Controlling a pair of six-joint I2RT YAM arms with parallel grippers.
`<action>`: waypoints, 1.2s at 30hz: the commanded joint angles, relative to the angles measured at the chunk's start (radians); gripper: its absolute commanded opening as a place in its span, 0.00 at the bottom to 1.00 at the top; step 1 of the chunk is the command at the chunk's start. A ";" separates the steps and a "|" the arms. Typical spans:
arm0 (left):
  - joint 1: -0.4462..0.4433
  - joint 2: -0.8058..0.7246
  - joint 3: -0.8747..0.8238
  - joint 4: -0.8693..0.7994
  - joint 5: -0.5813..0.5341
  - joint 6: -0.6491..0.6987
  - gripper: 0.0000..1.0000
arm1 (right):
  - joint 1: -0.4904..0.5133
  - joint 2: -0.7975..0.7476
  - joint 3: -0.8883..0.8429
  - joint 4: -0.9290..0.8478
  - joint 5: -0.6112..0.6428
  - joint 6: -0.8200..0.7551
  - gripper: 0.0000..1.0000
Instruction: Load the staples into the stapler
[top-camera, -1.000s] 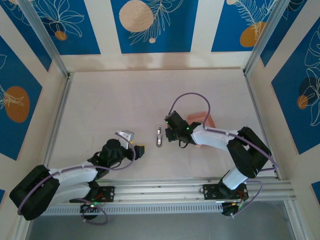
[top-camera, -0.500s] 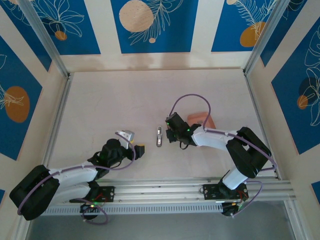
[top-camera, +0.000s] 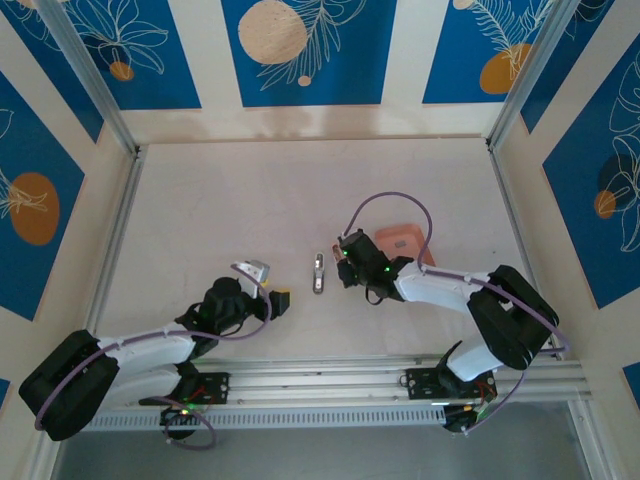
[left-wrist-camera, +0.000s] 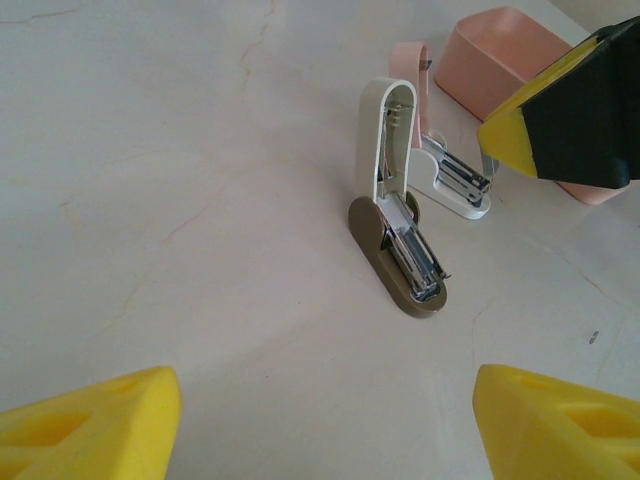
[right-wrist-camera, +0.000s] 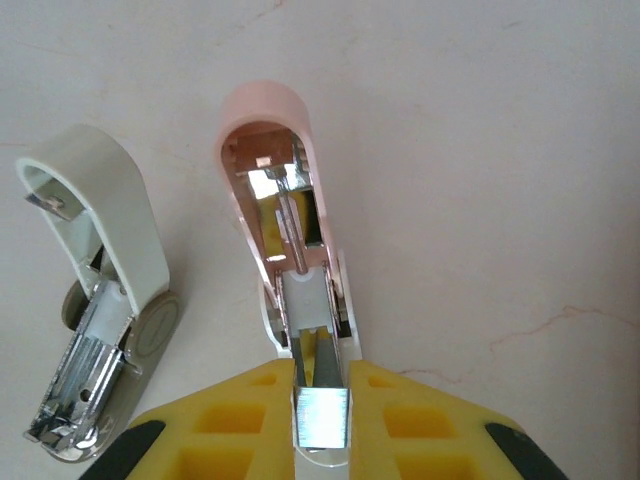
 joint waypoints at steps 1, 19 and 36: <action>0.008 -0.003 0.030 0.027 0.020 0.014 0.77 | -0.015 -0.012 -0.007 0.032 0.002 -0.023 0.18; 0.008 0.018 0.041 0.037 0.026 0.012 0.76 | -0.031 0.056 0.017 0.030 -0.056 -0.031 0.18; 0.008 0.024 0.038 0.038 0.030 0.008 0.76 | -0.011 0.036 0.013 0.008 -0.061 -0.013 0.18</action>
